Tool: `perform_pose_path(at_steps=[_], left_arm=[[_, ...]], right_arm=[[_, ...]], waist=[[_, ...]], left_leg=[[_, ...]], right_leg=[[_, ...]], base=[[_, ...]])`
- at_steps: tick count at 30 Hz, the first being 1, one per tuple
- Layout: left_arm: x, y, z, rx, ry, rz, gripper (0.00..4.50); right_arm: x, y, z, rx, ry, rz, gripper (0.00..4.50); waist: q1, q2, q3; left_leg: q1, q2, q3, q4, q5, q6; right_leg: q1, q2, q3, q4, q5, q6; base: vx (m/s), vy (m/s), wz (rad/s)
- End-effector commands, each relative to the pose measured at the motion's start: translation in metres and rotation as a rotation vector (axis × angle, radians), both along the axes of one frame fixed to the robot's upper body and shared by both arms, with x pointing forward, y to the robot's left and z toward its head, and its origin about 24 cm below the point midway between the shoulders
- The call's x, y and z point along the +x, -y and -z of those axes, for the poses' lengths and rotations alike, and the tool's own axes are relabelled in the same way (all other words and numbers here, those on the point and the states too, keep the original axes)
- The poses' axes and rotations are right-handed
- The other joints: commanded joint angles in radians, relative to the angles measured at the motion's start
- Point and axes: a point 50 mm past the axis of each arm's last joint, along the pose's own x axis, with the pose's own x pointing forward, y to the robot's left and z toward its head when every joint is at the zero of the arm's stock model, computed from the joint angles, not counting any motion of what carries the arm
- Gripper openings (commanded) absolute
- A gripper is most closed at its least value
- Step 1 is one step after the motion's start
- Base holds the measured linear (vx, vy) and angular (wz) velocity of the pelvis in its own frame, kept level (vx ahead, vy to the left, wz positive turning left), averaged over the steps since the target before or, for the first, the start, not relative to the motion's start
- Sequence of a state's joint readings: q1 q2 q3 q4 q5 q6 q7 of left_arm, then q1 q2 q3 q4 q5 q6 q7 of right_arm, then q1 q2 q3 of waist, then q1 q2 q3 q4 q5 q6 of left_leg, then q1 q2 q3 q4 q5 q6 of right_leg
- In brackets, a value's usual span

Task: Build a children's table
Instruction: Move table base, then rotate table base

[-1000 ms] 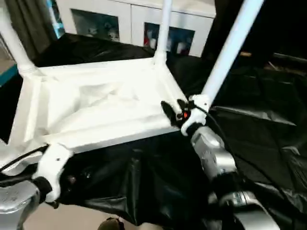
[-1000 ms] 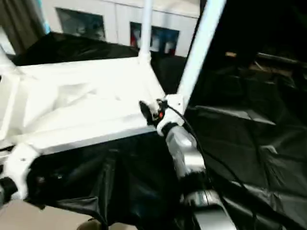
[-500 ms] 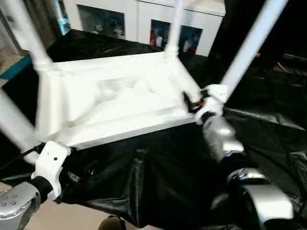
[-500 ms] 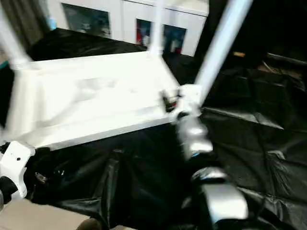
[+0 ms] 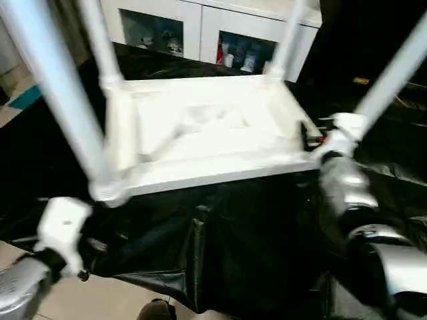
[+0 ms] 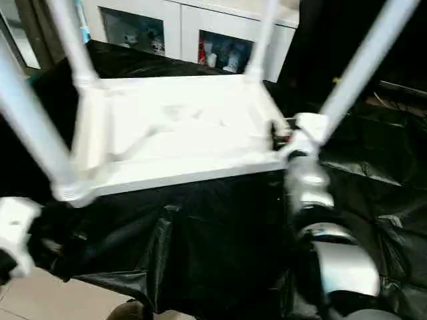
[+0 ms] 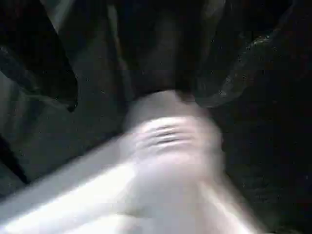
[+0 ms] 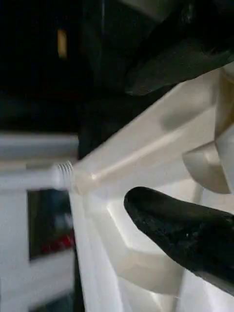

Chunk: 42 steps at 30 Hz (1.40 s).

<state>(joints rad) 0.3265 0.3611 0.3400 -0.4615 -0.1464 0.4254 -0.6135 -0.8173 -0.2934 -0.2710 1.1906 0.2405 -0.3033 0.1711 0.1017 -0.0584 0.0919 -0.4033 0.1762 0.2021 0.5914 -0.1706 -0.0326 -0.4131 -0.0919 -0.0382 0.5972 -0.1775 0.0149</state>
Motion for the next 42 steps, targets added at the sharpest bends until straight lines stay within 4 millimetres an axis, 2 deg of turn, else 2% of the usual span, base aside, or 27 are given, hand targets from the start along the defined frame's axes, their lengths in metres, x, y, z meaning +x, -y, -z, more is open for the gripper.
perform_pose_path(at_steps=[1,3,5,7,12,14,15,17,20,21,22,23,24,25,27,28,29,30,31,33,34,35,37,38,39,41,42], left_arm=[[-0.007,-0.003,0.005,-0.027,0.012,-0.001,4.43],[-0.009,-0.006,0.006,-0.044,0.035,-0.017,4.43],[-0.01,-0.007,0.004,-0.058,0.059,-0.031,4.43],[-0.006,-0.009,-0.004,-0.096,0.137,-0.055,4.43],[0.018,-0.005,-0.021,-0.146,0.284,-0.043,4.43],[0.026,-0.004,-0.022,-0.157,0.307,-0.042,4.43],[0.031,-0.003,-0.023,-0.164,0.317,-0.039,4.43],[0.042,0.001,-0.025,-0.192,0.345,-0.03,4.43],[0.055,0.011,-0.03,-0.251,0.372,0.007,4.43],[0.059,0.014,-0.031,-0.267,0.376,0.025,4.43],[0.064,0.019,-0.032,-0.291,0.383,0.054,4.43],[0.067,0.024,-0.033,-0.317,0.388,0.08,4.43],[0.073,0.032,-0.037,-0.373,0.399,0.125,4.43],[0.076,0.035,-0.038,-0.403,0.401,0.145,4.43],[0.079,0.039,-0.039,-0.437,0.4,0.172,4.43],[0.08,0.04,-0.039,-0.447,0.394,0.184,4.43],[0.08,0.04,-0.036,-0.453,0.375,0.2,4.43],[0.08,0.039,-0.031,-0.45,0.348,0.211,4.43],[0.08,0.038,-0.03,-0.449,0.342,0.212,4.43],[0.077,0.033,-0.024,-0.467,0.31,0.219,4.43],[0.075,0.03,-0.02,-0.482,0.288,0.226,4.43],[0.073,0.029,-0.018,-0.49,0.273,0.233,4.43],[0.067,0.027,-0.013,-0.513,0.23,0.258,4.43],[0.067,0.027,-0.013,-0.516,0.224,0.263,4.43],[0.066,0.026,-0.012,-0.516,0.216,0.264,4.43],[0.065,0.022,-0.01,-0.511,0.211,0.247,4.43],[0.065,0.02,-0.009,-0.511,0.212,0.241,4.43]], right_arm=[[-0.004,0.021,-0.005,0.015,0.024,0.086,3.48],[-0.004,0.024,-0.006,0.012,0.025,0.092,3.48],[-0.005,0.026,-0.006,0.011,0.025,0.092,3.48],[-0.005,0.025,-0.005,0.004,0.025,0.053,3.48],[-0.01,0.011,0.005,-0.067,0.035,-0.095,3.48],[-0.013,0.01,0.008,-0.055,0.044,-0.101,3.48],[-0.016,0.01,0.01,-0.043,0.048,-0.1,3.48],[-0.022,0.009,0.018,-0.028,0.051,-0.109,3.48],[-0.032,0.006,0.029,-0.038,0.039,-0.123,3.48],[-0.035,0.005,0.032,-0.045,0.034,-0.126,3.48],[-0.039,0.006,0.036,-0.053,0.029,-0.106,3.48],[-0.042,0.009,0.039,-0.052,0.023,-0.075,3.48],[-0.046,0.013,0.043,-0.047,0.018,-0.019,3.48],[-0.049,0.015,0.044,-0.048,0.018,0.006,3.48],[-0.052,0.017,0.045,-0.049,0.02,0.036,3.48],[-0.053,0.018,0.046,-0.047,0.02,0.053,3.48],[-0.055,0.018,0.046,-0.049,0.023,0.071,3.48],[-0.056,0.018,0.046,-0.051,0.027,0.082,3.48],[-0.056,0.018,0.046,-0.052,0.028,0.082,3.48],[-0.057,0.017,0.045,-0.055,0.028,0.087,3.48],[-0.057,0.018,0.045,-0.055,0.02,0.099,3.48],[-0.057,0.019,0.046,-0.057,0.015,0.103,3.48],[-0.056,0.02,0.049,-0.07,-0.022,0.112,3.48],[-0.056,0.02,0.049,-0.072,-0.03,0.115,3.48],[-0.054,0.02,0.05,-0.077,-0.045,0.117,3.48],[-0.051,0.018,0.049,-0.084,-0.06,0.11,3.48],[-0.05,0.017,0.048,-0.085,-0.061,0.105,3.48]], waist=[[-0.008,0.005,-0.067],[-0.008,0.004,-0.066],[-0.01,-0.001,-0.062],[-0.014,-0.004,-0.061],[-0.015,-0.005,-0.064],[-0.019,-0.011,-0.067],[-0.016,-0.015,-0.07],[-0.013,-0.008,-0.075],[-0.015,-0.012,-0.074],[-0.011,0.008,-0.08],[-0.013,0.001,-0.08],[-0.01,0.0,-0.079],[-0.011,0.02,-0.082],[-0.008,0.018,-0.086],[-0.007,0.014,-0.088],[-0.01,0.026,-0.091],[-0.018,0.019,-0.088],[-0.019,0.022,-0.088],[-0.023,0.018,-0.089],[-0.028,0.023,-0.091],[-0.032,0.019,-0.092],[-0.037,0.009,-0.093],[-0.043,0.008,-0.093],[-0.047,0.014,-0.092],[-0.049,0.011,-0.092],[-0.051,0.018,-0.092],[-0.053,0.017,-0.091]], left_leg=[[0.032,0.048,-0.015,-0.074,-0.244,0.043],[0.034,0.049,-0.015,-0.074,-0.253,0.048],[0.032,0.048,-0.015,-0.075,-0.276,0.047],[0.033,0.051,-0.017,-0.077,-0.304,0.036],[0.036,0.052,-0.018,-0.076,-0.312,0.027],[0.029,0.051,-0.02,-0.075,-0.294,0.027],[0.034,0.051,-0.018,-0.071,-0.283,0.03],[0.036,0.051,-0.018,-0.07,-0.261,0.033],[0.034,0.053,-0.019,-0.071,-0.255,0.032],[0.043,0.053,-0.018,-0.069,-0.267,0.02],[0.045,0.053,-0.017,-0.07,-0.282,0.011],[0.043,0.052,-0.018,-0.072,-0.285,0.007],[0.053,0.051,-0.016,-0.072,-0.298,-0.016],[0.057,0.05,-0.016,-0.071,-0.315,-0.032],[0.047,0.049,-0.018,-0.072,-0.317,-0.035],[0.043,0.049,-0.022,-0.073,-0.316,-0.038],[0.038,0.047,-0.021,-0.073,-0.317,-0.037],[0.039,0.046,-0.02,-0.073,-0.321,-0.036],[0.039,0.046,-0.019,-0.071,-0.324,-0.033],[0.036,0.044,-0.02,-0.071,-0.326,-0.026],[0.036,0.043,-0.021,-0.07,-0.319,-0.026],[0.033,0.044,-0.019,-0.069,-0.316,-0.023],[0.035,0.046,-0.019,-0.069,-0.313,-0.02],[0.035,0.046,-0.019,-0.069,-0.313,-0.021],[0.038,0.046,-0.018,-0.068,-0.322,-0.021],[0.041,0.047,-0.019,-0.069,-0.337,-0.025],[0.041,0.046,-0.018,-0.069,-0.34,-0.025]], right_leg=[[0.031,-0.034,0.03,-0.05,-0.135,-0.187],[0.028,-0.033,0.03,-0.054,-0.153,-0.182],[0.026,-0.035,0.031,-0.059,-0.194,-0.177],[0.025,-0.037,0.032,-0.061,-0.227,-0.175],[0.023,-0.036,0.031,-0.059,-0.23,-0.167],[0.029,-0.037,0.031,-0.053,-0.212,-0.17],[0.026,-0.037,0.032,-0.053,-0.206,-0.168],[0.028,-0.038,0.033,-0.049,-0.179,-0.172],[0.03,-0.039,0.031,-0.047,-0.163,-0.189],[0.026,-0.038,0.032,-0.047,-0.167,-0.19],[0.025,-0.036,0.031,-0.048,-0.165,-0.194],[0.026,-0.036,0.031,-0.049,-0.168,-0.192],[0.02,-0.033,0.03,-0.054,-0.168,-0.188],[0.02,-0.031,0.03,-0.048,-0.152,-0.195],[0.029,-0.035,0.03,-0.045,-0.146,-0.193],[0.035,-0.038,0.029,-0.043,-0.153,-0.188],[0.036,-0.037,0.029,-0.048,-0.168,-0.178],[0.035,-0.037,0.03,-0.05,-0.181,-0.172],[0.035,-0.037,0.031,-0.052,-0.193,-0.166],[0.037,-0.039,0.032,-0.057,-0.24,-0.15],[0.036,-0.039,0.031,-0.055,-0.249,-0.148],[0.037,-0.038,0.031,-0.056,-0.255,-0.149],[0.034,-0.038,0.03,-0.056,-0.264,-0.155],[0.034,-0.036,0.03,-0.055,-0.269,-0.157],[0.03,-0.033,0.03,-0.057,-0.271,-0.155],[0.028,-0.033,0.03,-0.057,-0.277,-0.156],[0.028,-0.032,0.03,-0.058,-0.277,-0.156]], base=[[0.0,0.0,0.0],[0.0,0.0,0.0],[0.0,0.0,0.0],[0.0,0.0,0.0],[0.0,0.0,0.0],[0.0,0.0,0.0],[0.0,0.0,0.0],[0.0,0.0,0.0],[0.0,0.0,0.0],[0.0,0.0,0.0],[0.0,0.0,0.0],[0.0,0.0,0.0],[0.0,0.0,0.0],[0.0,0.0,0.0],[0.0,0.0,0.0],[0.0,0.0,0.0],[0.0,0.0,0.0],[0.0,0.0,0.0],[0.0,0.0,0.0],[0.0,0.0,0.0],[0.0,0.0,0.0],[0.0,0.0,0.0],[0.0,0.0,0.0],[0.0,0.0,0.0],[0.0,0.0,0.0],[0.0,0.0,0.0],[0.0,0.0,0.0]])
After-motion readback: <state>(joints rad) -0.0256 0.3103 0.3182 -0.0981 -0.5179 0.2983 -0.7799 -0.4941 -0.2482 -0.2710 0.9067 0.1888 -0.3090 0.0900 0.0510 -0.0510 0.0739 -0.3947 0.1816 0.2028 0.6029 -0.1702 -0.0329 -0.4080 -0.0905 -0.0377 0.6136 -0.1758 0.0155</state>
